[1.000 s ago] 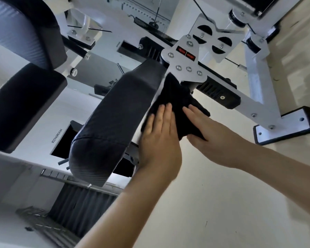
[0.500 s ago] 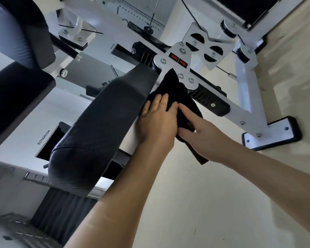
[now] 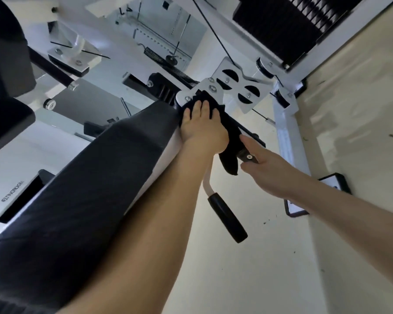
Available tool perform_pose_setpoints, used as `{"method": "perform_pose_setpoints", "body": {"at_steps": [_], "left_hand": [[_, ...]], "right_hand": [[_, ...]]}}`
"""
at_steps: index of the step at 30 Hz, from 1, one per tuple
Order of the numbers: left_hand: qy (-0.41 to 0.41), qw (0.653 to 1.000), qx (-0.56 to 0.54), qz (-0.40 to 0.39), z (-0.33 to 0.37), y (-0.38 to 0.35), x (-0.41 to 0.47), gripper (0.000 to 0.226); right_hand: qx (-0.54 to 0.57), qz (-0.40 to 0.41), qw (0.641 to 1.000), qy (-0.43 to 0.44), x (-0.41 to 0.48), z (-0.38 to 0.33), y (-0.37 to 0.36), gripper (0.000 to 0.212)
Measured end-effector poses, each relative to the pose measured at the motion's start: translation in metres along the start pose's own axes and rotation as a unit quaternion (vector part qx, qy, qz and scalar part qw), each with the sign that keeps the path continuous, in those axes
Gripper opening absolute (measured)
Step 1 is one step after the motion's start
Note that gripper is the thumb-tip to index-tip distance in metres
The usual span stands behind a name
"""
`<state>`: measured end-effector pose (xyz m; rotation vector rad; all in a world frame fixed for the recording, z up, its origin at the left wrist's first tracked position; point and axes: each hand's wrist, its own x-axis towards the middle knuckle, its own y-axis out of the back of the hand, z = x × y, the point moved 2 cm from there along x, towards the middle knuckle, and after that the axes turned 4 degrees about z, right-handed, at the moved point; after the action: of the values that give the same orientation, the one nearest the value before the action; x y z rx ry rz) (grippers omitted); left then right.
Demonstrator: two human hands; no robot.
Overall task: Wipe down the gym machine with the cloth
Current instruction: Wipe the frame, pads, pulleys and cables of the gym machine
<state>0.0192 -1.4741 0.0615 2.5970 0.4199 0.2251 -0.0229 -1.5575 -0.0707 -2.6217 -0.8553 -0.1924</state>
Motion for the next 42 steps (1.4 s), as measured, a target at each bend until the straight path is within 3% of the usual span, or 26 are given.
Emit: {"method": "perform_pose_setpoints", "body": {"at_steps": [3,7,13,16,19,22,25,27,29,33,37,42], "left_hand": [[-0.031,0.999,0.006,-0.026,0.01,0.004,0.011,0.058],[-0.077,0.996,0.043,-0.021,0.01,-0.009,-0.008,0.067],[-0.029,0.997,0.026,0.065,0.009,-0.012,0.0,0.067],[-0.026,0.997,0.047,0.06,0.02,-0.012,0.019,0.066],[-0.09,0.992,0.08,0.033,0.031,-0.018,0.026,0.067],[-0.139,0.987,0.052,0.054,0.03,-0.015,0.016,0.053],[-0.084,0.988,-0.003,0.128,0.018,-0.009,0.0,0.041],[-0.026,0.986,-0.014,0.163,0.009,-0.007,-0.008,0.056],[0.017,0.988,-0.008,0.153,0.004,-0.005,-0.006,0.068],[0.01,0.996,-0.001,0.089,0.007,0.0,-0.005,0.076],[-0.001,0.994,-0.024,0.109,-0.002,-0.001,-0.048,0.083],[0.043,0.99,-0.055,0.123,-0.023,-0.003,-0.113,0.081]], "right_hand": [[0.027,0.016,1.0,0.004,0.014,0.001,0.007,0.07],[0.074,0.027,0.997,-0.001,0.037,0.005,0.003,0.072],[0.106,0.016,0.994,0.03,0.058,0.009,-0.029,0.065],[0.105,0.021,0.994,0.01,0.058,0.02,-0.015,0.064],[0.076,0.045,0.996,-0.002,0.051,0.035,0.001,0.053],[0.082,0.046,0.995,-0.019,0.044,0.038,0.006,0.063],[0.05,0.019,0.998,0.016,0.042,0.026,0.0,0.07],[0.044,0.01,0.998,0.04,0.045,0.016,-0.002,0.071],[0.026,0.005,0.998,0.065,0.054,0.005,-0.003,0.07],[-0.007,-0.021,0.995,0.095,0.078,-0.013,-0.005,0.073],[-0.023,-0.048,0.99,0.129,0.07,-0.015,-0.017,0.071],[0.011,-0.078,0.977,0.199,0.027,-0.027,-0.047,0.066]]}}
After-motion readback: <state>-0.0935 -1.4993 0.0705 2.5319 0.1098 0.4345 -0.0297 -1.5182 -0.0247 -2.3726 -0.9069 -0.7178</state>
